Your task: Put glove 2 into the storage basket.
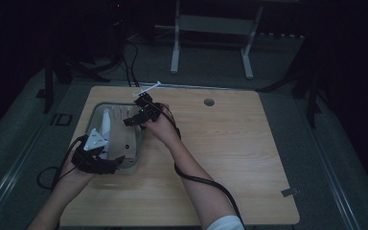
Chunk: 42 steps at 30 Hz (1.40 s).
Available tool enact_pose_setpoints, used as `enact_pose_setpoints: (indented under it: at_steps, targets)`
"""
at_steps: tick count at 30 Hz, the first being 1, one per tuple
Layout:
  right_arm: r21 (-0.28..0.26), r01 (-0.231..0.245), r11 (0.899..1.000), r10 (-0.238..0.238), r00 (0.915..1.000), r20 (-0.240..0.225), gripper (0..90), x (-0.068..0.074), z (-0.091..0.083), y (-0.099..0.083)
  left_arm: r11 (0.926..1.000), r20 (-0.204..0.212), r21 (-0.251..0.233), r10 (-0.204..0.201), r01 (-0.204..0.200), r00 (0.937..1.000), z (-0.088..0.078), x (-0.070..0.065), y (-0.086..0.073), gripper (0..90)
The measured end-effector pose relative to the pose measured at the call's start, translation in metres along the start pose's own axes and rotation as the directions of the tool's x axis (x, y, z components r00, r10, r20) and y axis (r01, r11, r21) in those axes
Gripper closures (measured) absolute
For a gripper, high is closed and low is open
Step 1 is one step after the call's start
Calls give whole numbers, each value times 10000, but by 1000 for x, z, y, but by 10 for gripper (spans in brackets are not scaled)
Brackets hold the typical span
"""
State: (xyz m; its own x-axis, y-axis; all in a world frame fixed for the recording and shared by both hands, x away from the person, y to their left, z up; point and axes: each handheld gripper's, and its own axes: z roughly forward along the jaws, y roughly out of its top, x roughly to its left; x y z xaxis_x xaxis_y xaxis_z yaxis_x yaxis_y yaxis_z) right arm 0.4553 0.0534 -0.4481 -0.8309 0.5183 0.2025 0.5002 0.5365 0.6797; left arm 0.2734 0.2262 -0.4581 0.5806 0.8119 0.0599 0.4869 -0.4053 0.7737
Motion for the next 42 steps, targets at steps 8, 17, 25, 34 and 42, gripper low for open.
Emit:
enact_pose_setpoints:
  at_steps: [8,17,25,34,42]
  targets:
    - [-245,282,9993,-279,9995,115,184,1,-24,-17,10000,204,-16,-2,3,9998,11,-12,6,161]
    - [-90,476,9988,-472,9982,369,185,-7,-43,-44,9994,637,-86,347,-342,9974,24,-33,19,161]
    - [-3,534,9986,-533,9969,582,186,-18,-58,-70,9976,1064,-91,689,-683,9919,39,-51,29,161]
    - [-21,541,9985,-537,9953,802,187,-31,-74,-99,9954,1863,-113,952,-948,9779,58,-72,35,161]
    - [85,353,9993,-359,9953,894,187,-44,-84,-127,9927,2208,18,1170,-1203,9683,75,-87,35,161]
